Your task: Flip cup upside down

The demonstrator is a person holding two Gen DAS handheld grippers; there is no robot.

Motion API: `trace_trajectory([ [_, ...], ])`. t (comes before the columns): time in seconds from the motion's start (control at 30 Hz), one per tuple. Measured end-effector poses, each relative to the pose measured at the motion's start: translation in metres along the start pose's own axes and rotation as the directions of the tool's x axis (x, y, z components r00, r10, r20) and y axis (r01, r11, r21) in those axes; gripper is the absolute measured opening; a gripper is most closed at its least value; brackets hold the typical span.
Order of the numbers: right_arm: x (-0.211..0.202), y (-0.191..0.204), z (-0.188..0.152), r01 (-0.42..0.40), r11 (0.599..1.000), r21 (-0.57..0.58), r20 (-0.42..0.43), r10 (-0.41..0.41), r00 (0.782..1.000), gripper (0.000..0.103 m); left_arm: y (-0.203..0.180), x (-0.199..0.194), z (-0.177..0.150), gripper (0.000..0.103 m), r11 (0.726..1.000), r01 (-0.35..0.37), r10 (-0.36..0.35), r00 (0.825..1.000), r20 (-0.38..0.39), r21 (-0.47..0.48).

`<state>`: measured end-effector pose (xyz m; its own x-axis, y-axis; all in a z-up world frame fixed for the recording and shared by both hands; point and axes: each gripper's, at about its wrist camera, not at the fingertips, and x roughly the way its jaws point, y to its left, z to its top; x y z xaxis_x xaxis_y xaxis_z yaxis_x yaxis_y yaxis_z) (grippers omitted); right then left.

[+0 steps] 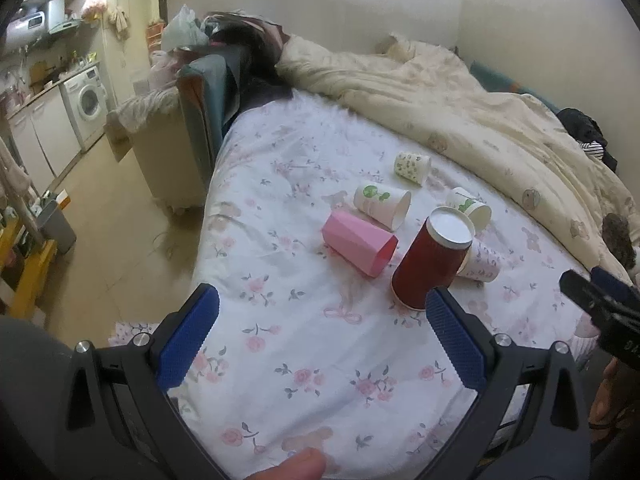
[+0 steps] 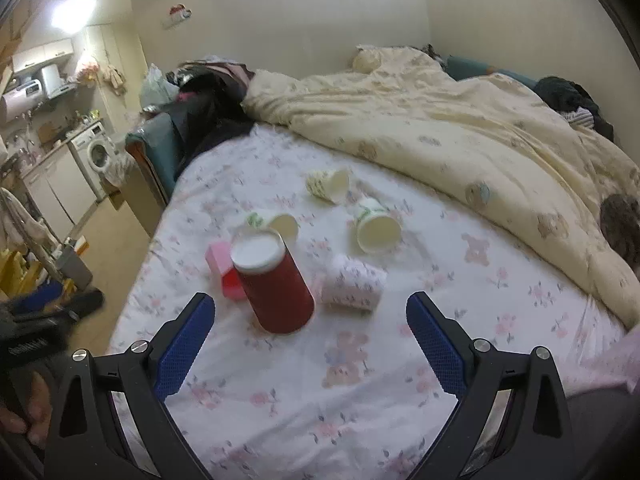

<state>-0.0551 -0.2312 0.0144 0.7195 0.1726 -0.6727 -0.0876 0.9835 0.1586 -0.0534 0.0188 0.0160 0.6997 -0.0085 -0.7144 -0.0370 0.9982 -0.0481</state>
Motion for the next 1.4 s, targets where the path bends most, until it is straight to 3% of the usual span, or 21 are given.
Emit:
trace_trajectory([
  [0.27,0.009,0.007,-0.021,0.01,1.0,-0.008,-0.016,-0.01,1.0,0.099,-0.008,0.005,-0.011,0.103,0.999,-0.019,0.018,1.0,0.021,0.031],
  [0.43,0.017,0.016,-0.018,0.02,0.999,-0.031,0.016,-0.02,1.0,0.099,-0.014,0.008,-0.01,0.103,0.999,-0.03,0.029,0.999,0.029,0.04],
  [1.4,0.014,0.019,-0.018,0.022,0.999,-0.031,0.018,-0.022,1.0,0.099,-0.012,0.013,-0.008,0.103,1.0,-0.008,0.008,1.0,0.008,0.025],
])
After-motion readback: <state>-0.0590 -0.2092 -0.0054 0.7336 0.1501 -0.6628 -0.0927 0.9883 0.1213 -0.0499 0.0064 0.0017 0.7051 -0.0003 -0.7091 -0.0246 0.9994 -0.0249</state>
